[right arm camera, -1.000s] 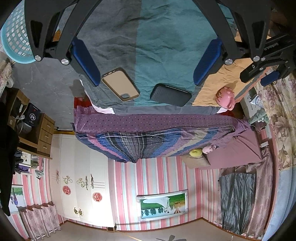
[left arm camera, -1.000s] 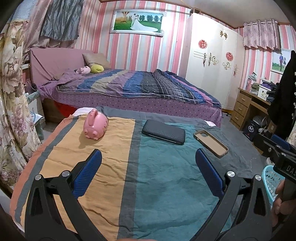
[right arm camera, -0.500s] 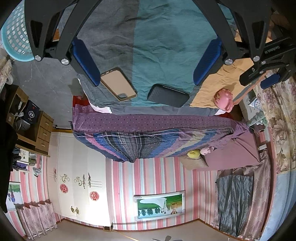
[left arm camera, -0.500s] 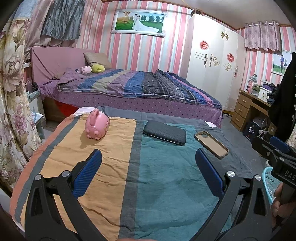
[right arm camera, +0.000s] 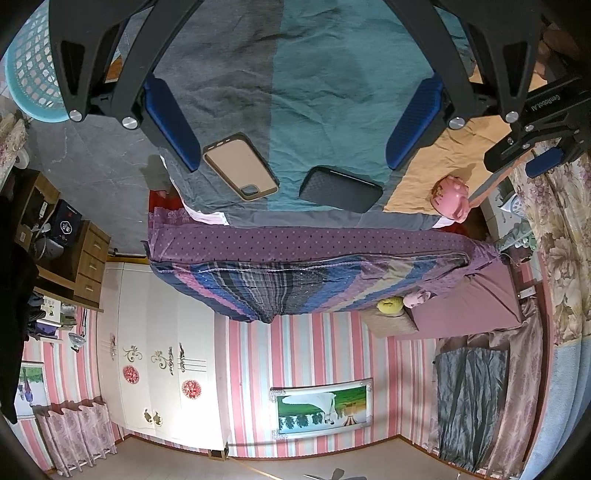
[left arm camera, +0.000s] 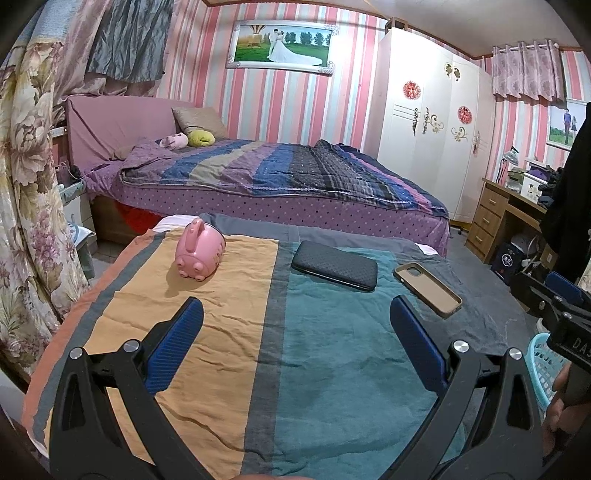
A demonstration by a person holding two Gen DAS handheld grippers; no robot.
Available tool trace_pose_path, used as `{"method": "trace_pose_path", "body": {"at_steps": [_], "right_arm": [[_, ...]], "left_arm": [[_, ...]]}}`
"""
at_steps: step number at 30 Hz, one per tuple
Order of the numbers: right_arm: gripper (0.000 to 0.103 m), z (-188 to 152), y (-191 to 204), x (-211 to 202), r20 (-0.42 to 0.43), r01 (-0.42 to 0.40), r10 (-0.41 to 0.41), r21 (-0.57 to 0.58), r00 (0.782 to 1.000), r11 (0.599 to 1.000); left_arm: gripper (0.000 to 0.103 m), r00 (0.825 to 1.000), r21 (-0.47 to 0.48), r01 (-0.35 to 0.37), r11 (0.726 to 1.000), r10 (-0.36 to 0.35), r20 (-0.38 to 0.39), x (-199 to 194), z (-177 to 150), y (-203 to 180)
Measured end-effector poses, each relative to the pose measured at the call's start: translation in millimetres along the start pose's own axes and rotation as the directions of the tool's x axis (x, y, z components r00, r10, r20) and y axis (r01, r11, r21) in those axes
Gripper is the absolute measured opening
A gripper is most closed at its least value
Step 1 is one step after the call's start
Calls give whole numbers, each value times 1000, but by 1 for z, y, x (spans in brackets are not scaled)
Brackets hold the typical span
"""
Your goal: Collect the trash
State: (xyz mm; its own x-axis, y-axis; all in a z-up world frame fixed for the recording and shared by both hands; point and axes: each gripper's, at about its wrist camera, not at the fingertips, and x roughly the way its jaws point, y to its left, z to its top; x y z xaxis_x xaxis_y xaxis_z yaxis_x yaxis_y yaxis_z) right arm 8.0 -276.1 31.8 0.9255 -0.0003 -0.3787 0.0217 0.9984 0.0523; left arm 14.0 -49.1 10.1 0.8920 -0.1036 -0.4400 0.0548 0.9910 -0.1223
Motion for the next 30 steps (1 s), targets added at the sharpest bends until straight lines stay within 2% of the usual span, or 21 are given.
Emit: {"method": "trace_pose_path", "body": {"at_steps": [30], "right_arm": [[98, 0, 3, 6, -24, 22, -22, -12, 999, 1000]], "left_arm": [[98, 1000, -15, 4, 1000, -4, -4, -1, -2, 3]]}}
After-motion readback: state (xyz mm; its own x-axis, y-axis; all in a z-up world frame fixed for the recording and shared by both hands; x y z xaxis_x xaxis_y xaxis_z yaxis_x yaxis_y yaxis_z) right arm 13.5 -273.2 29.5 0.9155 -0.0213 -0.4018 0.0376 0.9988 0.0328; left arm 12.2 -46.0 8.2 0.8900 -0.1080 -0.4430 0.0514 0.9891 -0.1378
